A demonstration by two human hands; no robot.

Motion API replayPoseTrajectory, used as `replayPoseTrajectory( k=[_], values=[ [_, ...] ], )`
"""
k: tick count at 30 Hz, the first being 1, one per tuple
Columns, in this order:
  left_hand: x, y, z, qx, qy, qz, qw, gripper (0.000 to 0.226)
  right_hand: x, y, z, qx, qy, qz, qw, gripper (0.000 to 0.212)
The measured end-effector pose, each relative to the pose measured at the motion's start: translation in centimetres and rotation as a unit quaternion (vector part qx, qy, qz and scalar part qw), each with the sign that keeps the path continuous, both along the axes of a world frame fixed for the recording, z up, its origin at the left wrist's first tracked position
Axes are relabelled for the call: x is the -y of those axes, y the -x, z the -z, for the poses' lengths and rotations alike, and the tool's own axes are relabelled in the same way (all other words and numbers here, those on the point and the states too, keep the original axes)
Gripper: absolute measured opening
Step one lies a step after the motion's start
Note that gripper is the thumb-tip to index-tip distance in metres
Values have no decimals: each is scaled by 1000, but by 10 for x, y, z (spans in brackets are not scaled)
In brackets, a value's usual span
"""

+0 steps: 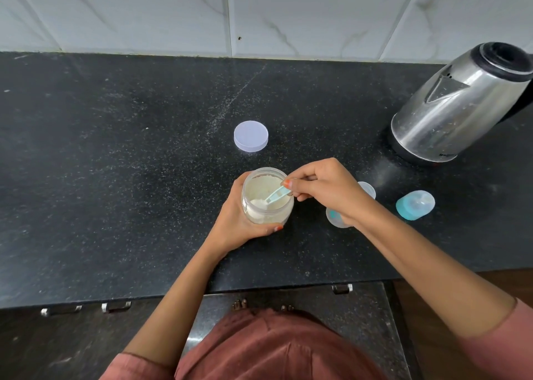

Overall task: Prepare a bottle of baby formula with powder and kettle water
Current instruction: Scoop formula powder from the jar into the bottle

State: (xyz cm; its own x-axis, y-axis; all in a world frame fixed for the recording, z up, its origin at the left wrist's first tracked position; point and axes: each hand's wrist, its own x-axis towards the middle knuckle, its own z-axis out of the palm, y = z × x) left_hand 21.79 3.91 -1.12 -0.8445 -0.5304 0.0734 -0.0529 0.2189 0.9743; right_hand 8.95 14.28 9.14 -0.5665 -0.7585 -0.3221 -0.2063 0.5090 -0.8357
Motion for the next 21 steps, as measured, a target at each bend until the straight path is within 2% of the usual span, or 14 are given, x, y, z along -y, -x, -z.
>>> replayPoseTrajectory(
  k=[7,11,14,18,21],
  values=[
    [0,2,-5,-43,38,10,998,80,-6,13,0,54,4,64,997,11],
    [4,-3,4,21,78,1,997,110,-8,19,-3,69,34,82,994,9],
    [4,-9,8,42,65,-8,997,120,-7,24,-5,63,40,79,994,8],
    [-3,-23,13,42,28,-53,997,111,-4,27,-3,18,14,59,998,12],
    [-13,-35,21,58,29,-111,992,98,-3,28,0,28,11,53,998,12]
  ],
)
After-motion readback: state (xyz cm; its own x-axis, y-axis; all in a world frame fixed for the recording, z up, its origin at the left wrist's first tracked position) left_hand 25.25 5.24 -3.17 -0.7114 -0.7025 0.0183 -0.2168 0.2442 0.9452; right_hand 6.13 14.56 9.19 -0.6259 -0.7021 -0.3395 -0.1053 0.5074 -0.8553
